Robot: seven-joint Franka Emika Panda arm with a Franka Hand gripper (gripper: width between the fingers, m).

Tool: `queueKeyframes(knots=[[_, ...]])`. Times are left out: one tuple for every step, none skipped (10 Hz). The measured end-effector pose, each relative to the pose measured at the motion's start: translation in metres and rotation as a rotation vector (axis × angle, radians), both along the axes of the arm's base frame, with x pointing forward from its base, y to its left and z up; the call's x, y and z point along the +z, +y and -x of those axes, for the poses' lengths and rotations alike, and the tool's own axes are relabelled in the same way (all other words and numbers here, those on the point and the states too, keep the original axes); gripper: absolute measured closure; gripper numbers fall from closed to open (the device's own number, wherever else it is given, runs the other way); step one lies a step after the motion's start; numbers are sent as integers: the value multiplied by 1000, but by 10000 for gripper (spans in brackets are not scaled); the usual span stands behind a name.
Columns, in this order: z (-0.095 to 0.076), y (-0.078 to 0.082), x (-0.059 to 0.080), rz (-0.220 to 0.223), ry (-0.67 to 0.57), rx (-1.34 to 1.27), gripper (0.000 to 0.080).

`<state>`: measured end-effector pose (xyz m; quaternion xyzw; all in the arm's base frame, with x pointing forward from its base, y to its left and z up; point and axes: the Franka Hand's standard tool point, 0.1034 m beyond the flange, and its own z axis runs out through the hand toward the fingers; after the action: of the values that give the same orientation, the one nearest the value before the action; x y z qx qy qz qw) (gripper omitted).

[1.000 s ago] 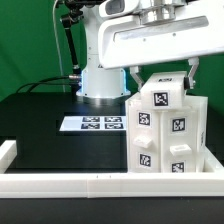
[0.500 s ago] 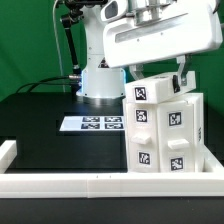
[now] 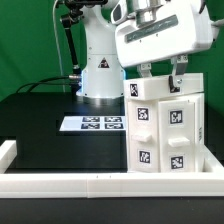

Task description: Assemble cabinet

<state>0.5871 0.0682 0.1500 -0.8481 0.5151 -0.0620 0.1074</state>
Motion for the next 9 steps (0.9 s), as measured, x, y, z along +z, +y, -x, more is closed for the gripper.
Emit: queueKeyframes(knots=[[1,1,0,-29,12,-87,243],[2,2,-1,-58,28,-174,242],[3,4,-1,-71,38,-207,242],[4,5,-1,-86,45,-245,242],[6,8,-2,-131,67,-381,242],[6,10,-2,-163,84,-474,242],[7,12,-3,-191,101,-552,243],[8,13,-3,-225,120,-655,243],[9,14,-4,-240,135,-712,243]])
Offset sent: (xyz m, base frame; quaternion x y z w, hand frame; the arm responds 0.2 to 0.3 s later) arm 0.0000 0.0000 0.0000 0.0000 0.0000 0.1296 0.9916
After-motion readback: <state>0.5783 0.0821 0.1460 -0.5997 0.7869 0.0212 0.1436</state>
